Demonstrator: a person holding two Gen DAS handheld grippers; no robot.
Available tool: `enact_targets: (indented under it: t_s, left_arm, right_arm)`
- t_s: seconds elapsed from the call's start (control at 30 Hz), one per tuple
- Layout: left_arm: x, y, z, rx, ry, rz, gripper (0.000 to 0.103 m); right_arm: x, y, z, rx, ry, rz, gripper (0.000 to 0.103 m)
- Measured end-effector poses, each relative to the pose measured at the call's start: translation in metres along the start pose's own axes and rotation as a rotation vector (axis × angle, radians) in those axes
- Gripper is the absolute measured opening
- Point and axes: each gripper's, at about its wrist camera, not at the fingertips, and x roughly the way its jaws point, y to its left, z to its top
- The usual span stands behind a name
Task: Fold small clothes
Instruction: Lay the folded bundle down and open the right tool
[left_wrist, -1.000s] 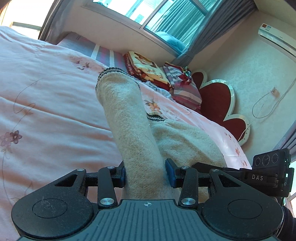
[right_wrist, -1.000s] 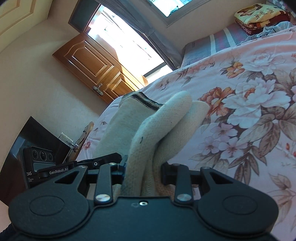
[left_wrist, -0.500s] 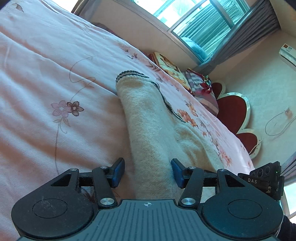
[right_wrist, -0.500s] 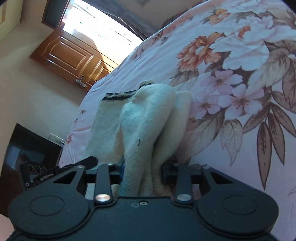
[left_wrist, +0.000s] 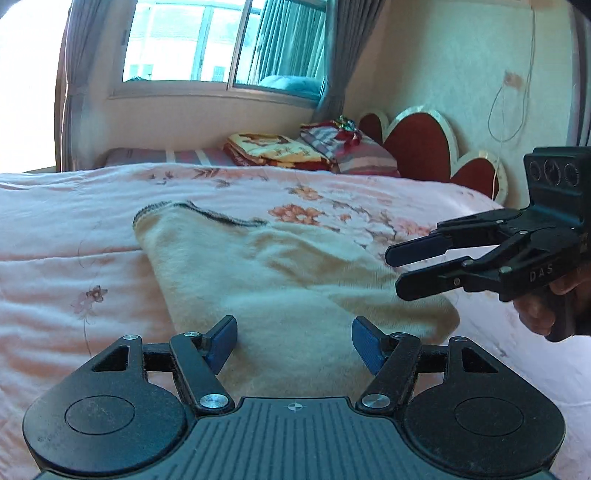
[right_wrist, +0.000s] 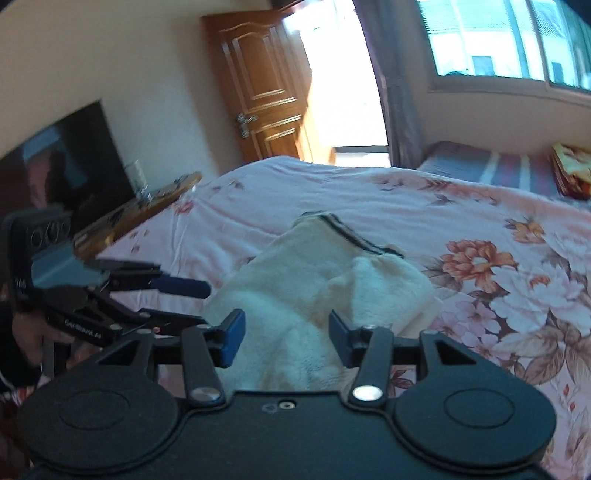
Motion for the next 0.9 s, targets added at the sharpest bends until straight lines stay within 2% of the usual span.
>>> enact_targets:
  t_s: [0.03, 0.07, 0.1, 0.17, 0.33, 0.5, 0.6, 0.63, 0.67, 0.7, 0.8, 0.83, 0.9]
  left_arm:
    - [0.002, -0.002, -0.001, -0.006, 0.013, 0.01, 0.069]
    - [0.0, -0.004, -0.003, -0.013, 0.016, 0.015, 0.069]
    - [-0.001, -0.003, -0.006, -0.024, 0.018, 0.016, 0.069]
    - [-0.004, -0.004, -0.01, -0.043, 0.016, 0.012, 0.069]
    - [-0.006, -0.01, -0.027, -0.004, 0.004, 0.053, 0.07]
    - [-0.009, -0.015, -0.027, -0.02, -0.017, 0.09, 0.071]
    - [-0.018, -0.023, -0.025, -0.021, -0.014, 0.128, 0.072]
    - [-0.022, -0.026, -0.026, -0.02, -0.015, 0.14, 0.074]
    - [-0.025, -0.028, -0.026, -0.018, -0.016, 0.149, 0.082]
    - [-0.028, -0.03, -0.028, -0.018, -0.016, 0.165, 0.086]
    - [-0.036, -0.035, -0.031, -0.037, -0.016, 0.185, 0.088]
    - [-0.039, -0.037, -0.032, -0.045, -0.013, 0.192, 0.088]
    - [-0.044, -0.042, -0.033, -0.053, -0.014, 0.209, 0.09]
  right_arm:
    - [0.005, 0.003, -0.004, -0.03, 0.031, -0.009, 0.052]
    - [0.011, 0.003, -0.008, -0.04, 0.069, -0.028, 0.039]
    - [0.016, 0.001, -0.012, -0.048, 0.096, -0.055, 0.033]
    - [0.022, -0.005, -0.024, -0.034, 0.119, -0.086, 0.031]
    - [0.023, -0.009, -0.038, 0.013, 0.077, -0.117, 0.031]
    - [0.021, -0.007, -0.031, 0.066, 0.08, -0.141, 0.031]
    - [0.0, 0.003, -0.024, 0.07, 0.029, -0.158, 0.039]
    - [-0.006, 0.003, -0.023, 0.079, 0.016, -0.168, 0.04]
    - [-0.01, 0.003, -0.024, 0.092, 0.013, -0.173, 0.04]
    - [-0.014, 0.001, -0.025, 0.109, 0.012, -0.18, 0.04]
    - [-0.025, 0.0, -0.027, 0.164, 0.002, -0.216, 0.041]
    - [-0.029, 0.0, -0.027, 0.188, 0.003, -0.225, 0.043]
    - [-0.039, 0.003, -0.029, 0.223, 0.006, -0.257, 0.054]
